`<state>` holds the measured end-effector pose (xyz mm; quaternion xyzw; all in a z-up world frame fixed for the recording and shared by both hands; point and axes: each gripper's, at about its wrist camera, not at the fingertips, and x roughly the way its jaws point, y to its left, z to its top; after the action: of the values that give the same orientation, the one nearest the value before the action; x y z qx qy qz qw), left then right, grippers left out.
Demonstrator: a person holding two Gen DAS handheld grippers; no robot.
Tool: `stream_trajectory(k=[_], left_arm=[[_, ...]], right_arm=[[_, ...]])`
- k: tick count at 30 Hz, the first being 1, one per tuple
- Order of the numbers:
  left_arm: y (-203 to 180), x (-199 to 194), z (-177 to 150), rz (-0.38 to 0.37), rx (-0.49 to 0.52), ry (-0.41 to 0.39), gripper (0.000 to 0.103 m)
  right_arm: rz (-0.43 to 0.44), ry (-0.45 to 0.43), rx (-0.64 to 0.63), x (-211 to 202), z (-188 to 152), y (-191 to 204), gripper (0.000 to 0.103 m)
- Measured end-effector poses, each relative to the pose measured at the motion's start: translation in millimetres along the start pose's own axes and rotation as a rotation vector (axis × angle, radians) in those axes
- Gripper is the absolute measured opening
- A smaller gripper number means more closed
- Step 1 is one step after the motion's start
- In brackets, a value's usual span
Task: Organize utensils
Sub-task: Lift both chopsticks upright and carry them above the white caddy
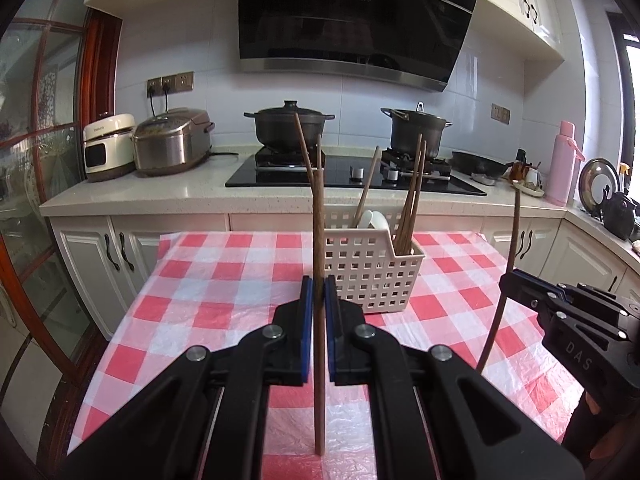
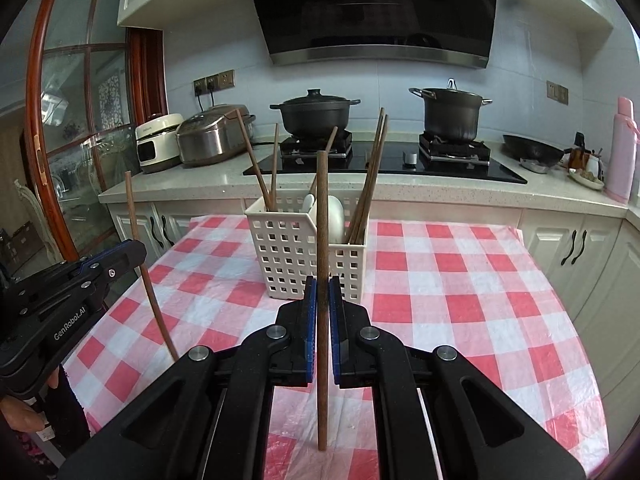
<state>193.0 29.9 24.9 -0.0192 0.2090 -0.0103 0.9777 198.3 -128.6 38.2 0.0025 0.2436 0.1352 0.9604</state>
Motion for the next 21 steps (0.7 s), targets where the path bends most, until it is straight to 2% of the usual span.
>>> stream_trajectory(k=[10,21], left_arm=[[-4,-9,3,0.006,0.011,-0.018,0.006],[-4,-2,11,-0.001,0.032,-0.021,0.006]], right_arm=[[0.002,-0.026,-0.002,-8,0,0,0.007],[0.008,-0.048,-0.018,-9,10,1,0.007]])
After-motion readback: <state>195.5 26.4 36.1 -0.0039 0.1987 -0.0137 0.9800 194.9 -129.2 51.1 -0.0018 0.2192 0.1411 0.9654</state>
